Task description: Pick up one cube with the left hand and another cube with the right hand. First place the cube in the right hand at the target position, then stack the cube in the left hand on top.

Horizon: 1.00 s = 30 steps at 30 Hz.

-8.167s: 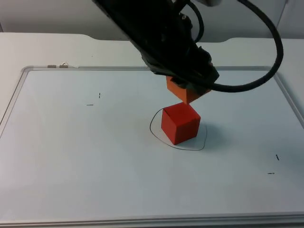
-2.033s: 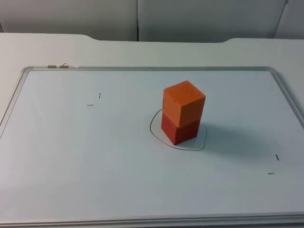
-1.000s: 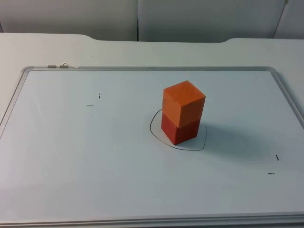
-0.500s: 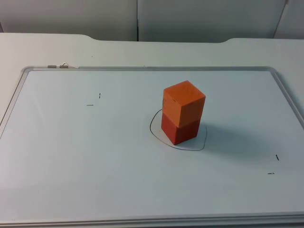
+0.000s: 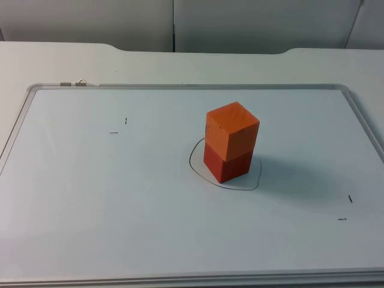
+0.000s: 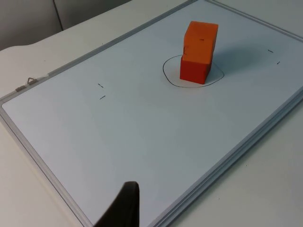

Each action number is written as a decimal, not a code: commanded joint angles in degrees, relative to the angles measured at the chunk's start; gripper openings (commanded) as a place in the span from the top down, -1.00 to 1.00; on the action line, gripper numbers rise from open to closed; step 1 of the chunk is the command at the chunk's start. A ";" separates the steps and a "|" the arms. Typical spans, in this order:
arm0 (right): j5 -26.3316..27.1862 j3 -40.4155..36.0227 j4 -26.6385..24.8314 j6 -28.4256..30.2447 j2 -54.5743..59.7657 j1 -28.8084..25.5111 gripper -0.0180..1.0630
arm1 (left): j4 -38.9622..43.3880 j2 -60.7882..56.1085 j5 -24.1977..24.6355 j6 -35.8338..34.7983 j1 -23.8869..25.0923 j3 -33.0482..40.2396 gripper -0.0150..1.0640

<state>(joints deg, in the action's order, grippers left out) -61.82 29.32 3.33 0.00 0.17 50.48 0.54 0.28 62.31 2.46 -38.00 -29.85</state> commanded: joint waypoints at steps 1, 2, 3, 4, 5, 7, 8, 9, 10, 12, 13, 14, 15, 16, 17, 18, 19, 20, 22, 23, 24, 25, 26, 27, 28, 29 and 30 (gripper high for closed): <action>0.12 -0.19 0.33 0.00 -0.17 -2.02 -0.68 | -0.14 -0.28 -0.65 -0.30 -0.14 0.45 -0.98; 0.12 -0.19 0.33 0.00 -0.17 -4.14 -0.68 | -0.14 -0.28 -0.65 -0.30 0.46 0.45 -0.98; 0.12 -0.19 0.33 0.00 -0.17 -6.70 -0.68 | -0.14 -0.28 -0.65 -0.30 1.60 0.45 -0.98; 0.12 -0.19 0.33 0.00 -0.17 -9.12 -0.68 | -0.14 -0.28 -0.65 -0.30 3.22 0.45 -0.98; 0.12 -0.19 0.33 0.00 -0.17 -12.43 -0.68 | -0.14 -0.28 -0.65 -0.30 5.26 0.45 -0.98; 0.12 -0.19 0.33 0.00 -0.17 -15.92 -0.68 | -0.14 -0.28 -0.65 -0.30 7.12 0.45 -0.98; 0.12 -0.19 0.33 0.00 -0.17 -19.50 -0.68 | -0.14 -0.28 -0.65 -0.30 9.47 0.45 -0.98; 0.12 -0.19 0.33 0.00 -0.17 -22.52 -0.68 | -0.14 -0.28 -0.65 -0.30 11.92 0.45 -0.98; 0.12 -0.19 0.33 0.00 -0.17 -26.08 -0.68 | -0.14 -0.28 -0.65 -0.30 13.91 0.45 -0.98; 0.12 -0.19 0.33 0.00 -0.17 -31.23 -0.68 | -0.14 -0.28 -0.65 -0.30 17.36 0.45 -0.98; 0.12 -0.19 0.33 0.00 -0.17 -33.86 -0.68 | -0.14 -0.28 -0.65 -0.30 19.41 0.45 -0.98; 0.12 -0.19 0.33 0.00 -0.17 -36.90 -0.68 | -0.14 -0.28 -0.65 -0.30 21.01 0.45 -0.98; 0.12 -0.19 0.33 0.00 -0.17 -39.69 -0.68 | -0.14 -0.28 -0.65 -0.30 22.83 0.45 -0.98; 0.12 -0.19 0.33 0.00 -0.17 -39.69 -0.68 | -0.14 -0.28 -0.65 -0.30 22.83 0.45 -0.98; 0.12 -0.19 0.33 0.00 -0.17 -41.79 -0.68 | -0.14 -0.28 -0.65 -0.30 24.51 0.45 -0.98; 0.12 -0.19 0.33 0.00 -0.17 -44.07 -0.68 | -0.14 -0.28 -0.65 -0.30 26.07 0.45 -0.98; 0.12 -0.19 0.33 0.00 -0.17 -46.07 -0.68 | -0.14 -0.28 -0.65 -0.30 27.31 0.45 -0.98; 0.12 -0.19 0.33 0.00 -0.17 -46.07 -0.68 | -0.14 -0.28 -0.65 -0.30 27.31 0.45 -0.98; 0.12 -0.19 0.33 0.00 -0.17 -49.75 -0.68 | -0.14 -0.28 -0.65 -0.30 30.43 0.45 -0.98; 0.12 -0.19 0.33 0.00 -0.17 -50.94 -0.68 | -0.14 -0.28 -0.65 -0.30 31.34 0.45 -0.98; 0.12 -0.19 0.33 0.00 -0.17 -50.94 -0.68 | -0.14 -0.28 -0.65 -0.30 31.34 0.45 -0.98; 0.12 -0.19 0.33 0.00 -0.17 -51.94 -0.68 | -0.14 -0.28 -0.65 -0.30 32.53 0.45 -0.98; 0.12 -0.19 0.33 0.00 -0.17 -52.58 -0.68 | -0.14 -0.28 -0.65 -0.30 33.77 0.45 -0.98; 0.12 -0.19 0.33 0.00 -0.17 -53.21 -0.68 | -0.14 -0.28 -0.65 -0.30 35.28 0.45 -0.98; 0.12 -0.19 0.33 0.00 -0.17 -53.21 -0.68 | -0.14 -0.28 -0.65 -0.30 35.28 0.45 -0.98; 0.12 -0.19 0.33 0.00 -0.17 -53.38 -0.68 | -0.14 -0.28 -0.65 -0.30 36.18 0.45 -0.98; 0.12 -0.19 0.33 0.00 -0.17 -53.38 -0.68 | -0.14 -0.28 -0.65 -0.30 36.99 0.45 -0.98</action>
<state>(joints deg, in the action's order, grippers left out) -61.82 29.32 3.44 0.00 0.17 -2.43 0.54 0.28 62.19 2.46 -1.83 -29.85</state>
